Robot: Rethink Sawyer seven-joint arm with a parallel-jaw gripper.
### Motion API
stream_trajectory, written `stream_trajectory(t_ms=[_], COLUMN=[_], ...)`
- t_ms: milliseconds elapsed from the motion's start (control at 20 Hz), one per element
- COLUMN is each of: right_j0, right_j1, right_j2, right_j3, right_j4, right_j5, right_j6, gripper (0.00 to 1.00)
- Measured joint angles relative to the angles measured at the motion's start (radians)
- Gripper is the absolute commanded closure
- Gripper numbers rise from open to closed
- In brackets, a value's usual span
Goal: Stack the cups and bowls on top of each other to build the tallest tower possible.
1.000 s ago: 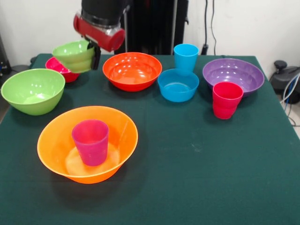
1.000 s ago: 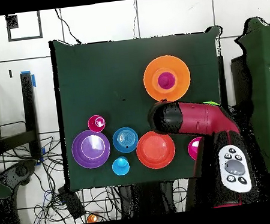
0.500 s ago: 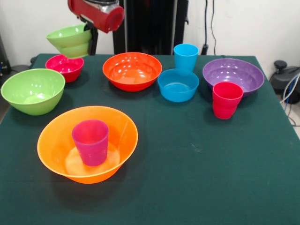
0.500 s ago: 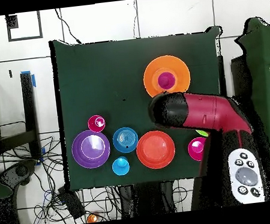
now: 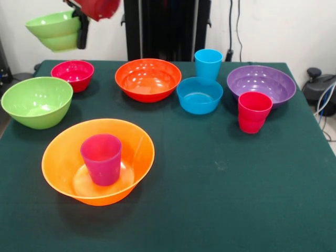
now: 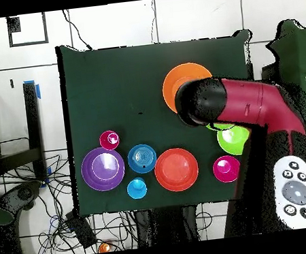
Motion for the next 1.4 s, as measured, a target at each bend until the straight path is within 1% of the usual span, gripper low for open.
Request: stream_trajectory(t_ms=[150, 200, 450, 500, 550, 600, 750, 800, 900, 950, 1050, 1100, 1150, 1400], right_j0=[-0.014, -0.021, -0.045, -0.049, -0.049, -0.051, -0.052, -0.052, -0.052, -0.051, -0.050, -0.047, -0.044, -0.023], right_j1=[0.018, 0.032, 0.124, 0.155, 0.161, 0.207, 0.291, 0.359, 0.400, 0.452, 0.483, 0.533, 0.558, 0.642], right_j2=[0.009, 0.012, 0.029, 0.033, 0.033, 0.039, 0.050, 0.063, 0.073, 0.088, 0.098, 0.113, 0.119, 0.142], right_j3=[-0.072, -0.109, -0.305, -0.360, -0.369, -0.448, -0.586, -0.694, -0.758, -0.839, -0.887, -0.965, -1.003, -1.131], right_j4=[-0.001, -0.001, -0.004, -0.006, -0.006, -0.012, -0.026, -0.038, -0.047, -0.060, -0.070, -0.094, -0.109, -0.172], right_j5=[0.066, 0.094, 0.216, 0.247, 0.252, 0.297, 0.380, 0.446, 0.485, 0.535, 0.565, 0.609, 0.629, 0.687], right_j6=[0.000, 0.000, 0.000, 0.000, 0.000, 0.000, -0.001, -0.001, -0.001, -0.004, -0.009, -0.022, -0.032, -0.088], gripper=[1.00, 1.00, 1.00, 1.00, 1.00, 1.00, 1.00, 1.00, 1.00, 1.00, 1.00, 1.00, 1.00, 1.00])
